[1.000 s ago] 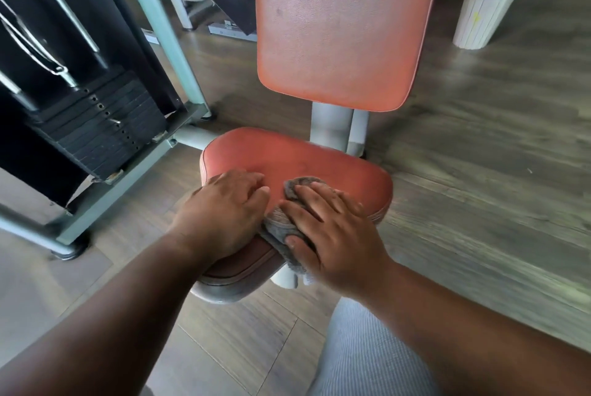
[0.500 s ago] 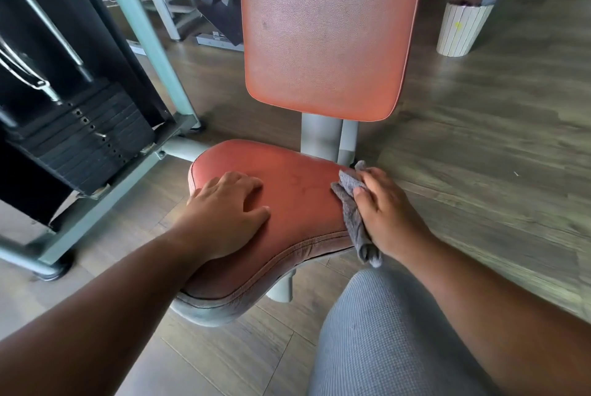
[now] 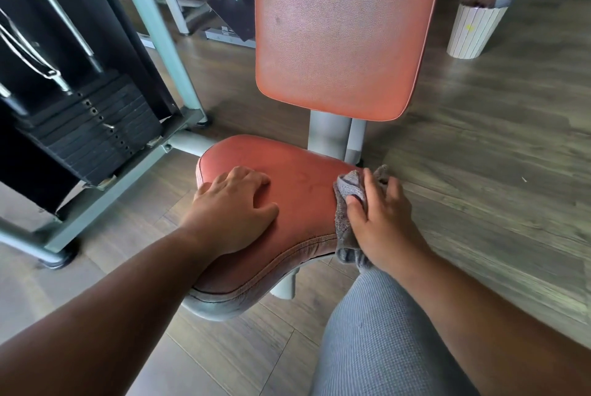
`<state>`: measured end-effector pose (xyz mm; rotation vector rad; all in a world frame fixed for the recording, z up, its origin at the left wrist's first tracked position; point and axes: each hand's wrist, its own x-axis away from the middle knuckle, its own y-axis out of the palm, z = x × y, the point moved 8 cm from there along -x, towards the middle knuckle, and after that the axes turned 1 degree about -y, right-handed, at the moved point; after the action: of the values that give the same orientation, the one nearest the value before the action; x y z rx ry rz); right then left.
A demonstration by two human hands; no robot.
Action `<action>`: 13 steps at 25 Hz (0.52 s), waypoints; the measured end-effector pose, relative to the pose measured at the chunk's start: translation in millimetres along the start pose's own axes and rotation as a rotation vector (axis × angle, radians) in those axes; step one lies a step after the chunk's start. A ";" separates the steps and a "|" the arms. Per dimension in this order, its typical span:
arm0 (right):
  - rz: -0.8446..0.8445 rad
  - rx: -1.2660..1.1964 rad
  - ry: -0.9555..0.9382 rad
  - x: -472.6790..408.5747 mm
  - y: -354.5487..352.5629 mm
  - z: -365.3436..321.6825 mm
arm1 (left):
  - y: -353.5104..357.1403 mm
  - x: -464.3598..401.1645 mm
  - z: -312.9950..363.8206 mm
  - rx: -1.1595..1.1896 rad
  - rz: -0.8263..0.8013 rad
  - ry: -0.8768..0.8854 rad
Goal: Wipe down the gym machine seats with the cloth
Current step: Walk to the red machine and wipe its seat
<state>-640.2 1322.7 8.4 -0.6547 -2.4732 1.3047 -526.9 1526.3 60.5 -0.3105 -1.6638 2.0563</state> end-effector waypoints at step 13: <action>-0.357 0.280 -0.691 -24.4 24.5 -84.7 | -25.7 43.5 -14.2 -0.037 -0.007 -0.023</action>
<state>-576.0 1382.3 34.7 0.3593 -2.6198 1.8907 -552.3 1563.9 87.0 -0.2940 -1.7163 2.0334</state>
